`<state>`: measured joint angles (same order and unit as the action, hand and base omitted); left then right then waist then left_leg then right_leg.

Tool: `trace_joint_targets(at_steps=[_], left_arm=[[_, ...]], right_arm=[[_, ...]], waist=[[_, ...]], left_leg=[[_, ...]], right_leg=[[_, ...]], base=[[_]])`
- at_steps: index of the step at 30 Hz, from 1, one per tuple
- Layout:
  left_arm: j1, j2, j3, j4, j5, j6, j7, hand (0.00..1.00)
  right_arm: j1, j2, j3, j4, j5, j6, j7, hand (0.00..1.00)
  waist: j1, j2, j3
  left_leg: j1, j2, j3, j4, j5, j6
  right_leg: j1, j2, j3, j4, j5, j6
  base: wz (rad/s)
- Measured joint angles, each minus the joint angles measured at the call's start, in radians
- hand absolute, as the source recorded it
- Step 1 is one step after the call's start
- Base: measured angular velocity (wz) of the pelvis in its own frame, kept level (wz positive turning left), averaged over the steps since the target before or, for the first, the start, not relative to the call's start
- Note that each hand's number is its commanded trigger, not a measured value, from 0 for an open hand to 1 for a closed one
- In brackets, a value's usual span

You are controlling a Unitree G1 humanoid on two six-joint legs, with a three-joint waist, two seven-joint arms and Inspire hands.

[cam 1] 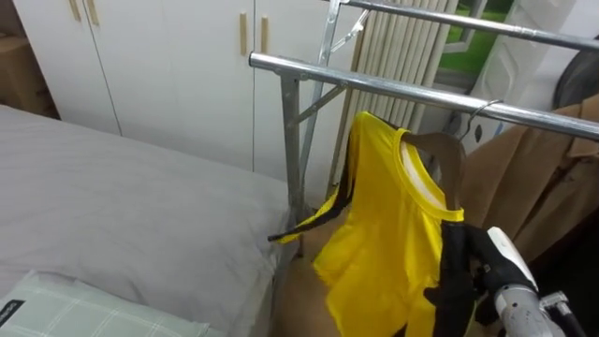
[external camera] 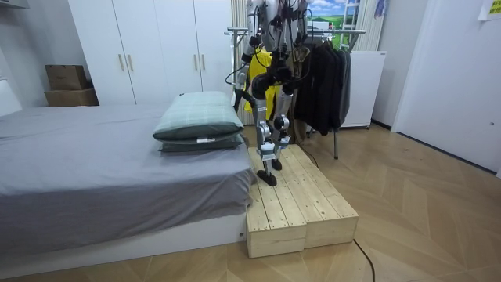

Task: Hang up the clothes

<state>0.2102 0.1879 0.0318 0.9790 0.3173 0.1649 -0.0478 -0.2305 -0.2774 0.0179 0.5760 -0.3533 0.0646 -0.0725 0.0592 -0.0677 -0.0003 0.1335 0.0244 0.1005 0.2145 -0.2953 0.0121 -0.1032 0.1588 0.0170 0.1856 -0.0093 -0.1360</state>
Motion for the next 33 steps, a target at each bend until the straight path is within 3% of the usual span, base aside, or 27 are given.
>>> trace_joint_targets(at_steps=[18, 33], left_arm=[[0.001, 0.002, 0.002, 0.0, -0.002, 0.0, 0.0, 0.0], [0.002, 0.001, 0.003, 0.0, -0.009, -0.001, 0.0, 0.0]], right_arm=[[0.006, 0.0, 0.0, 0.001, 0.001, 0.001, 0.003, 0.0], [0.016, 0.0, -0.009, -0.001, -0.002, -0.004, -0.037, 0.0]], waist=[[-0.001, -0.006, -0.0037], [-0.006, -0.001, -0.0005]], left_leg=[[-0.001, -0.001, -0.005, 0.006, 0.001, -0.001], [0.001, 0.0, 0.001, -0.001, 0.001, -0.001]], right_leg=[[0.002, 0.001, 0.006, 0.0, -0.005, 0.007], [0.0, 0.002, 0.008, 0.003, -0.004, 0.006]], base=[[0.0], [0.0]])
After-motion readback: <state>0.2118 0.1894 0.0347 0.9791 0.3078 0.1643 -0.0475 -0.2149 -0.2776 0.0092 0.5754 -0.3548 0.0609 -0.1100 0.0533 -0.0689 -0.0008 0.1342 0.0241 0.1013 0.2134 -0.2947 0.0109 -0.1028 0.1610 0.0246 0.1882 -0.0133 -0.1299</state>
